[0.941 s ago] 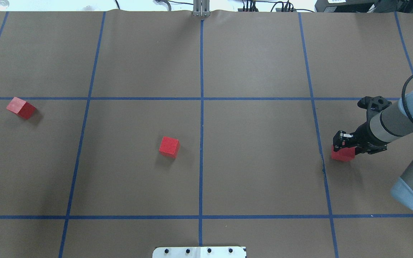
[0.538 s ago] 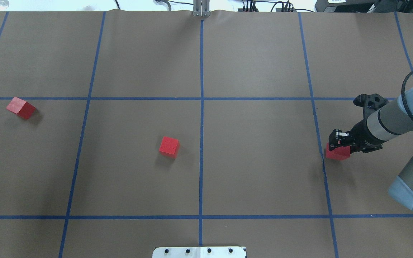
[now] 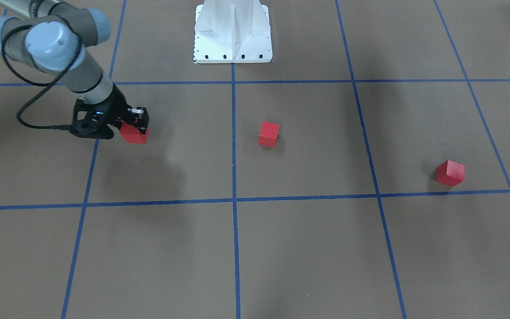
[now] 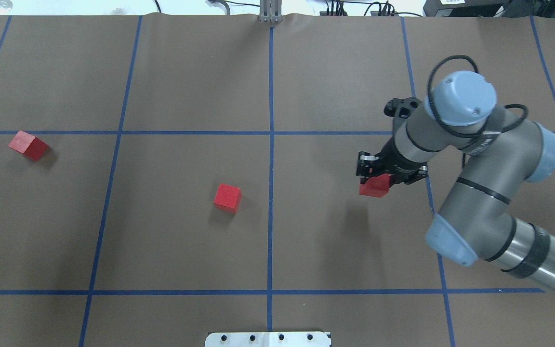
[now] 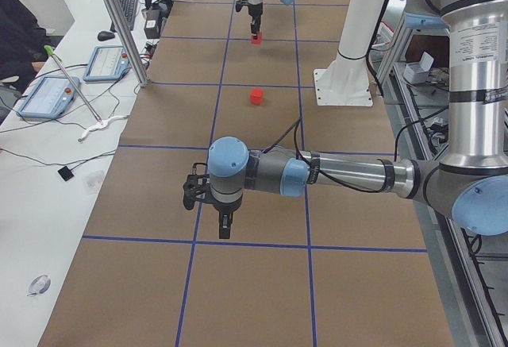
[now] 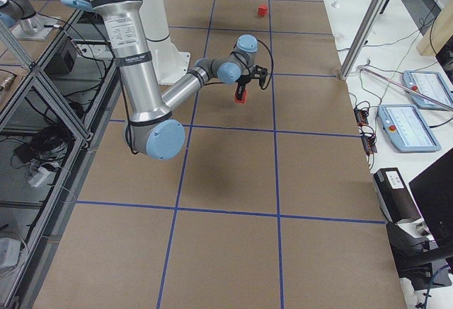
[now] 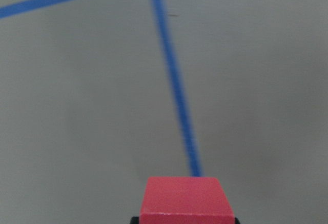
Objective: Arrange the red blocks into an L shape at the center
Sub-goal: 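Carry the red cube with the right gripper toward the center cube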
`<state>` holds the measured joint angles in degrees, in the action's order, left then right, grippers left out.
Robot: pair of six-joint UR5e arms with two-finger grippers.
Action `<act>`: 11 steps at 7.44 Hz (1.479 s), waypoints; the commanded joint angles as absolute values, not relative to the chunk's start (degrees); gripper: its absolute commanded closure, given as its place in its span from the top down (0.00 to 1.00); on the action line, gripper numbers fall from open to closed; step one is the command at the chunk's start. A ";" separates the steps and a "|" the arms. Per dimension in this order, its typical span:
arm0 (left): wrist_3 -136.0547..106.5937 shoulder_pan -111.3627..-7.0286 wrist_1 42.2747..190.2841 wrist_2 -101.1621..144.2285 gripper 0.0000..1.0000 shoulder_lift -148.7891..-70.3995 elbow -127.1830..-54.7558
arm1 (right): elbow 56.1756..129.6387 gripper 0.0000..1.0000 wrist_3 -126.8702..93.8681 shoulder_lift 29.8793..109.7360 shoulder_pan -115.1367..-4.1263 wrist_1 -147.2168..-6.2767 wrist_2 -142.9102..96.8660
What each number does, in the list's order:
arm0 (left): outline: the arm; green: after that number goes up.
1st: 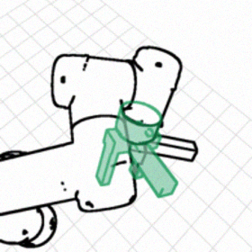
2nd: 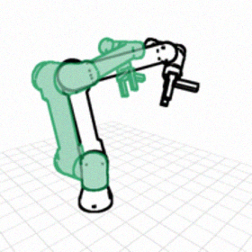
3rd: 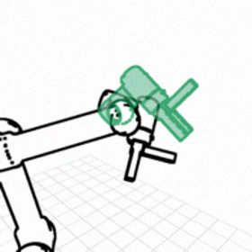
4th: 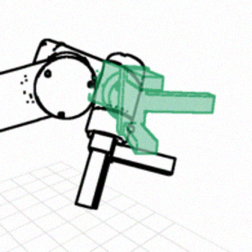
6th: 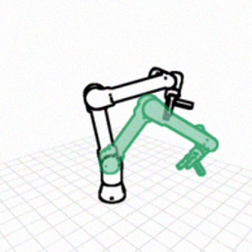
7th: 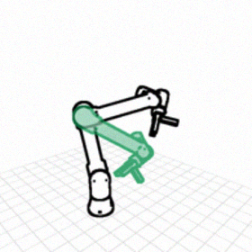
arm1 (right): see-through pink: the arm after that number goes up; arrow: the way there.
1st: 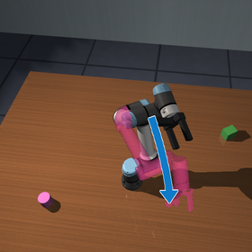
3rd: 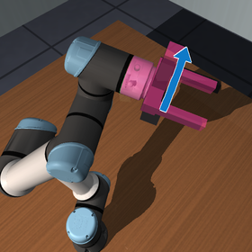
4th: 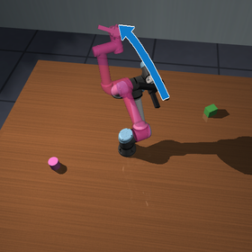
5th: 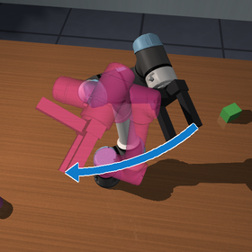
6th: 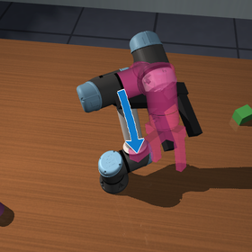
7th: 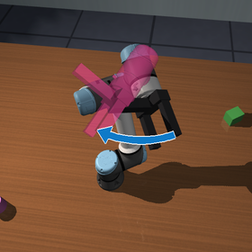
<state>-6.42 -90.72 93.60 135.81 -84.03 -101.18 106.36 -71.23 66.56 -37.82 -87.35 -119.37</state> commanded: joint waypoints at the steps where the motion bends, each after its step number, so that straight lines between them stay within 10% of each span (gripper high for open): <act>1: -6.50 -90.53 94.04 135.79 1.00 -84.02 -100.99 | 102.95 0.00 -75.82 56.12 -31.57 -91.14 -114.36; 6: -6.50 -88.86 97.38 135.88 1.00 -84.02 -100.72 | 84.07 0.00 -83.83 41.17 -24.53 -85.87 -108.19; 11: -6.59 -88.86 97.29 135.88 1.00 -84.02 -100.46 | 84.64 0.00 -83.85 42.45 -24.43 -86.40 -108.81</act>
<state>-6.58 -88.86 97.30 135.88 -84.02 -100.48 84.36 -83.81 41.79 -24.41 -86.32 -108.75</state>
